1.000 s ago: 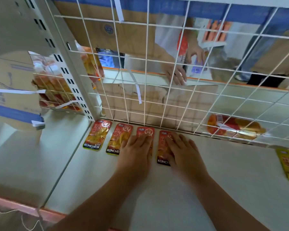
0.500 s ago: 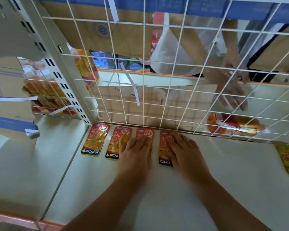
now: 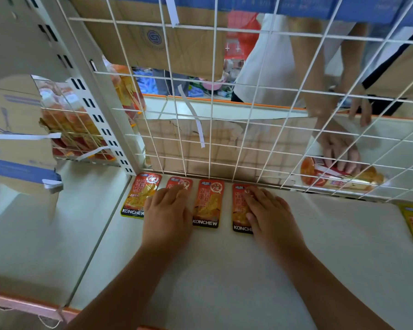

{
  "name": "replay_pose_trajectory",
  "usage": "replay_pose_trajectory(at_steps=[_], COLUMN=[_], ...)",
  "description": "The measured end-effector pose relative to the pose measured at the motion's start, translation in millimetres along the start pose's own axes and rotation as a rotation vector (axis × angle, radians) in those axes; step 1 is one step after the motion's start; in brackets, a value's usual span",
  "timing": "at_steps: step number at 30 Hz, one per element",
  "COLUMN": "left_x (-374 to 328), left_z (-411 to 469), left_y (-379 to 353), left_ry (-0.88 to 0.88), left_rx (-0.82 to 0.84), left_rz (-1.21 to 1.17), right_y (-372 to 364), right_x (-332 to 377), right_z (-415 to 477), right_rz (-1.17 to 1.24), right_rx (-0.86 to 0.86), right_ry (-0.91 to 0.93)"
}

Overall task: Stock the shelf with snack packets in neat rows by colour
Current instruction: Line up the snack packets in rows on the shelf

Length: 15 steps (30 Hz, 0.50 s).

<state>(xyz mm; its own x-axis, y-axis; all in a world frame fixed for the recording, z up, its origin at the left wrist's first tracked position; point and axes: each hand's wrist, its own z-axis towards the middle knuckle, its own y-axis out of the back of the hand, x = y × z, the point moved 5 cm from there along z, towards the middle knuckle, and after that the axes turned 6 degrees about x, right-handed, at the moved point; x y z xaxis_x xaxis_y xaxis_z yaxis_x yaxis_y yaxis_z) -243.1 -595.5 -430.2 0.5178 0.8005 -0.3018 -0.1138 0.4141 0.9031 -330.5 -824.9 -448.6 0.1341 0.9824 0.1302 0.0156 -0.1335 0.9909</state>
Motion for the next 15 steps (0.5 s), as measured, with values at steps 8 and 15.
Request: replay_pose_trajectory(at_steps=[8,15], left_x=[8.0,7.5], left_z=[1.2,0.6], left_y=[-9.8,-7.8], left_ry=[0.049,0.064], left_rx=[0.123,0.13], left_rz=[0.065,0.08], right_y=[0.0,0.1], right_x=[0.6,0.8], right_z=[-0.7,-0.9], right_rz=[0.001,0.001], right_rx=[-0.006,-0.012], right_ry=[0.002,0.002])
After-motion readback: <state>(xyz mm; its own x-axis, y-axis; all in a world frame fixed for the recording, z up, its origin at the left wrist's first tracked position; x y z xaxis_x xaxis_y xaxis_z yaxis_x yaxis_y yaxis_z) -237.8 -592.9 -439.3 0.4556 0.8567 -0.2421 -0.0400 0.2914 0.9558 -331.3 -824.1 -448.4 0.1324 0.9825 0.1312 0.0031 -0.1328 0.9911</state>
